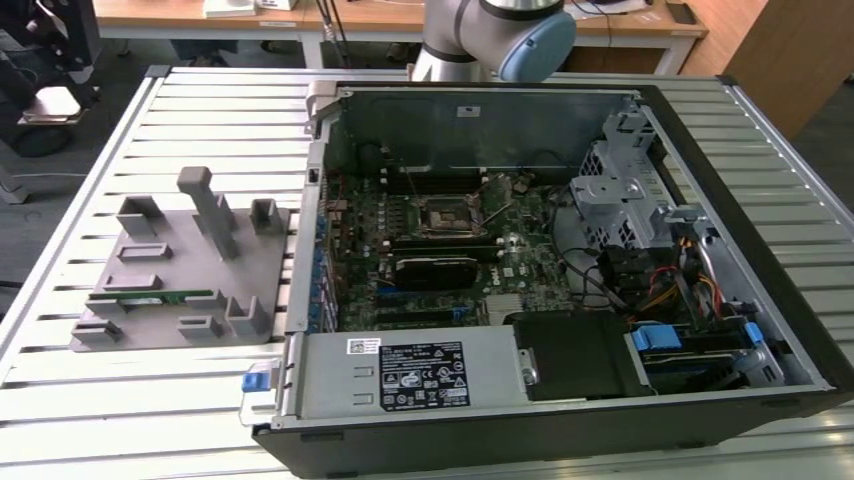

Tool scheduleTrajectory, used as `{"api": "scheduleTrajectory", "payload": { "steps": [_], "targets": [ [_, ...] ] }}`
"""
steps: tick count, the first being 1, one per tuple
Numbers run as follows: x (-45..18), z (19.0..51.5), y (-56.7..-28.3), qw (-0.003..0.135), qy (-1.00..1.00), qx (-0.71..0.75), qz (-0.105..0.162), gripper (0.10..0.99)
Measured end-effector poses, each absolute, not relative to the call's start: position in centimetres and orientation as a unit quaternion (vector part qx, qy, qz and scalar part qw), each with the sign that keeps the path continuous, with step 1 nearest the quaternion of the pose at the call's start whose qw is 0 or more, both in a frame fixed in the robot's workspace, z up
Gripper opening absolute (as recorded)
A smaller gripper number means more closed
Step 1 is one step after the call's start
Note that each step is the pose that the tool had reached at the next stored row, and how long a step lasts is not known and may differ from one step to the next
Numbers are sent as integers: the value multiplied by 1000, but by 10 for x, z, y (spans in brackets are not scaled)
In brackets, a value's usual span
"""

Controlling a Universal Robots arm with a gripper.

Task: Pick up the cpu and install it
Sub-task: 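Pick up the cpu and move it towards the insertion slot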

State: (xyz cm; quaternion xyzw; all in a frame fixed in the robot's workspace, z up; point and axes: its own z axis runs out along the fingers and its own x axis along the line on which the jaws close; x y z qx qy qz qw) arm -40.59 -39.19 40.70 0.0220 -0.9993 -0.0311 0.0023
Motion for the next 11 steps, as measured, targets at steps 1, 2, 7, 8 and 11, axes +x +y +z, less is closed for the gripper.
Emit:
{"api": "scheduleTrajectory", "payload": {
  "steps": [1,2,7,8,11],
  "targets": [
    [-404,407,-392,2,-999,22,-31,529],
    [-403,407,-392,2,-999,22,-31,529],
    [-398,407,-391,2,-999,22,-31,529],
    [-398,407,-391,2,-999,22,-31,529],
    [-397,407,-390,2,-999,22,-31,529]
  ]
}}
